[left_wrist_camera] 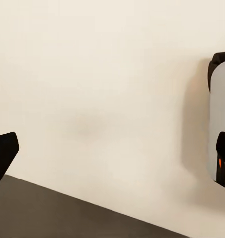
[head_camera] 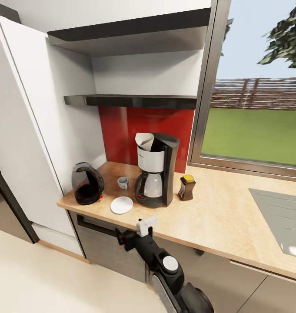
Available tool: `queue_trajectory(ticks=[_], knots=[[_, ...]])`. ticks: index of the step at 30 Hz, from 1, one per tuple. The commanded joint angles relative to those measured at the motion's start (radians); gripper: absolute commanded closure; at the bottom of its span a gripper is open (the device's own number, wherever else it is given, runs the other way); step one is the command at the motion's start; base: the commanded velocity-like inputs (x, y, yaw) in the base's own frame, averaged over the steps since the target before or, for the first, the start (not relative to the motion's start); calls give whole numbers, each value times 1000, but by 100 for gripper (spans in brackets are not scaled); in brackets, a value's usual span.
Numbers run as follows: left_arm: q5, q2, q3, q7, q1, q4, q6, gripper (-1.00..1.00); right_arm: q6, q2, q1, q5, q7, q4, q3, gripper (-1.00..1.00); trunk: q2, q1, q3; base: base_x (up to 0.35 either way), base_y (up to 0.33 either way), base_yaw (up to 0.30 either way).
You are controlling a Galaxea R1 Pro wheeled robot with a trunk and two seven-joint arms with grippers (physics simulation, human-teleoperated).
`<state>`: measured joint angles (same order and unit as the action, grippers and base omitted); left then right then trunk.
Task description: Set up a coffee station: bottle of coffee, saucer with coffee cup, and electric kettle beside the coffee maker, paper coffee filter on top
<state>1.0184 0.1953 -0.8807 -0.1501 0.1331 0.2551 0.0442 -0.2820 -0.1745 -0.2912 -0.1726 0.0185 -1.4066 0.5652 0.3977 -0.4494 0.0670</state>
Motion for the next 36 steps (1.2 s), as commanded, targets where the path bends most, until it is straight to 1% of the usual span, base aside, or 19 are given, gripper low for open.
queue_trajectory(ticks=[1, 3, 8, 15, 21, 27, 36], knots=[[5, -1, -7, -8, 1, 3, 3, -100, -14, 0, -22, -8, 2, -8, 0, -100, 2, -1, 2, 0, 0, 0], [5, -1, -8, -8, 0, 3, 3, -100, -21, 0, -45, -7, 3, -13, -1, -100, 2, -1, 2, 0, 0, 0], [5, -1, -9, -8, 0, 3, 3, -100, -27, 0, -69, -6, 2, -17, -4, -100, 2, -1, 2, 9, 16, 0], [5, -1, -9, -8, 0, 3, 3, -100, -28, 0, -72, -6, 1, -16, -7, -100, 2, -1, 2, 120, 214, 0], [10, -1, -7, -8, 0, 3, 3, -100, -28, 0, -72, -4, 1, -11, -7, -100, 2, -1, 2, 213, 257, 0], [15, -2, -5, -9, -1, 0, 4, -100, -27, 0, -72, -3, 1, -5, -9, -100, 2, -1, 2, 83, 60, 0], [15, -3, -4, -8, -1, 0, 5, -100, -28, 0, -72, -2, 3, 7, -10, -100, 2, -1, 2, 279, 114, 0]])
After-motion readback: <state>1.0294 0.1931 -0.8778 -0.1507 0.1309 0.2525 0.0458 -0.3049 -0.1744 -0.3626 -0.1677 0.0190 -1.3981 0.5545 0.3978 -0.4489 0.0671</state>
